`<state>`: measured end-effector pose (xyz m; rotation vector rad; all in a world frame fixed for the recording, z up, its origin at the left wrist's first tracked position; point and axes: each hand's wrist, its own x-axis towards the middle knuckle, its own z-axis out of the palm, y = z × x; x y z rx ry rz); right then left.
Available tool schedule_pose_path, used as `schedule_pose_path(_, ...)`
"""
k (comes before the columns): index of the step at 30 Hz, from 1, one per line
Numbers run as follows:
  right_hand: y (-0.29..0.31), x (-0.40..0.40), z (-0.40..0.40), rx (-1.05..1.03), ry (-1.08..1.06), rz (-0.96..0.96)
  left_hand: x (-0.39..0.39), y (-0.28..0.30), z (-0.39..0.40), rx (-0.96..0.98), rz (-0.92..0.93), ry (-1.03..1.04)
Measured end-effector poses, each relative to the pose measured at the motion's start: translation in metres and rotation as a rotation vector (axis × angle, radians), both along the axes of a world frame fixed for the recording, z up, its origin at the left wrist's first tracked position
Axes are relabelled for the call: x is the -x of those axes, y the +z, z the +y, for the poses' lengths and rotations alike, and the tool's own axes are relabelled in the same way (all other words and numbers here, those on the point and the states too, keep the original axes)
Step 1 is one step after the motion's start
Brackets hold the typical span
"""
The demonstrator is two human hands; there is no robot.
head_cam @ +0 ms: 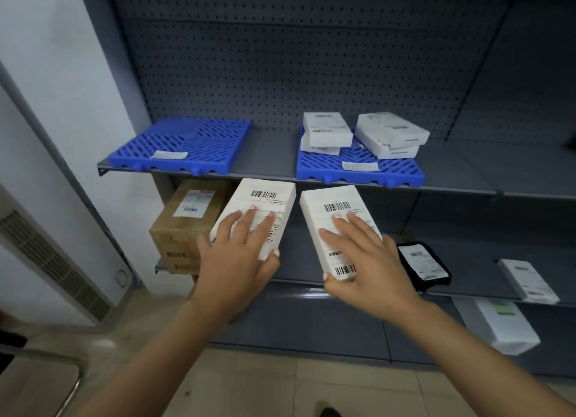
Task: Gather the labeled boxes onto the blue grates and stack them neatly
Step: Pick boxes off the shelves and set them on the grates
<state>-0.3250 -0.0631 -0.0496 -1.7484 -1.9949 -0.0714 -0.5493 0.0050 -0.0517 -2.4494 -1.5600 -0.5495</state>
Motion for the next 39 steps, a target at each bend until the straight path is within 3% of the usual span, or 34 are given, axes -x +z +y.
schedule_pose_path(15, 0.074, -0.139, 0.107, -0.141, -0.118, 0.044, -0.135, 0.074, 0.12, -0.074, 0.0, -0.084)
schedule_pose_path(20, 0.097, -0.179, 0.153, -0.083, -0.147, 0.057, -0.177, 0.084, 0.165, -0.077, -0.001, -0.084)
schedule_pose_path(26, 0.115, -0.212, 0.206, 0.084, -0.152, -0.003, -0.21, 0.089, 0.206, 0.067, 0.0, -0.024)
schedule_pose_path(39, 0.107, -0.228, 0.26, 0.224, -0.15, -0.067, -0.234, 0.087, 0.246, 0.14, 0.054, 0.024)
